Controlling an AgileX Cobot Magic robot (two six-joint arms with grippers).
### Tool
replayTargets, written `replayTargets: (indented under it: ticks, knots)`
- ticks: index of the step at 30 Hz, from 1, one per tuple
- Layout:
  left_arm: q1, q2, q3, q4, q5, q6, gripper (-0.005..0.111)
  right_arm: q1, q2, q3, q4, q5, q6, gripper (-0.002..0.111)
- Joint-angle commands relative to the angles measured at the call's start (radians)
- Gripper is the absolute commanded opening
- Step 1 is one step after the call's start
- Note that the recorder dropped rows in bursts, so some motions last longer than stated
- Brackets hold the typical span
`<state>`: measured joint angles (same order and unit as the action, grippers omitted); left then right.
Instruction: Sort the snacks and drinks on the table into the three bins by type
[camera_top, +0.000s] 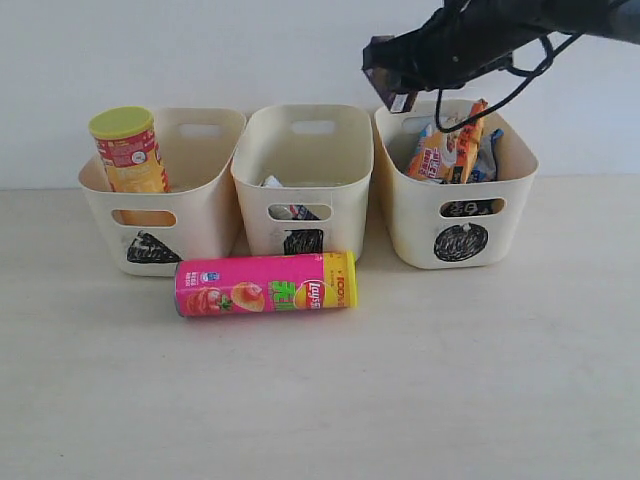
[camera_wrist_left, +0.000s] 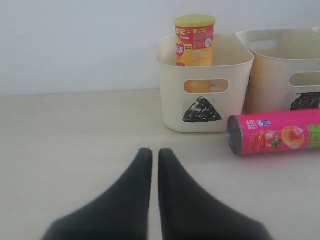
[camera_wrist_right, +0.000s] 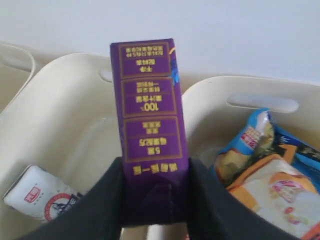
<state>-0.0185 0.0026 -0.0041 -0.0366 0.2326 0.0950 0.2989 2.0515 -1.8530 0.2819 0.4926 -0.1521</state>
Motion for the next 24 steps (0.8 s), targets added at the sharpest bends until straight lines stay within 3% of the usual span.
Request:
replayTargets:
  ticks: [1,15,17,18,20,24]
  knots:
    - [-0.003,-0.003,0.004,-0.003,-0.003,0.003,0.004,0.045,0.036,-0.012,0.011,-0.027,-0.018,0.000]
    - [-0.003,-0.003,0.004,-0.003,-0.003,0.003,0.004,0.071,0.102,-0.013,0.020,-0.066,-0.016,0.002]
    - [-0.003,-0.003,0.004,-0.003,-0.003,0.003,0.004,0.071,0.102,-0.013,0.025,-0.078,-0.016,0.020]
    - [-0.003,-0.003,0.004,-0.003,-0.003,0.003,0.004,0.071,0.102,-0.013,0.025,-0.072,-0.016,0.038]
    - [-0.003,-0.003,0.004,-0.003,-0.003,0.003,0.004,0.071,0.102,-0.025,0.025,-0.051,-0.016,0.058]
    - [-0.003,-0.003,0.004,-0.003,-0.003,0.003,0.004,0.071,0.083,-0.067,0.019,0.023,-0.014,0.062]
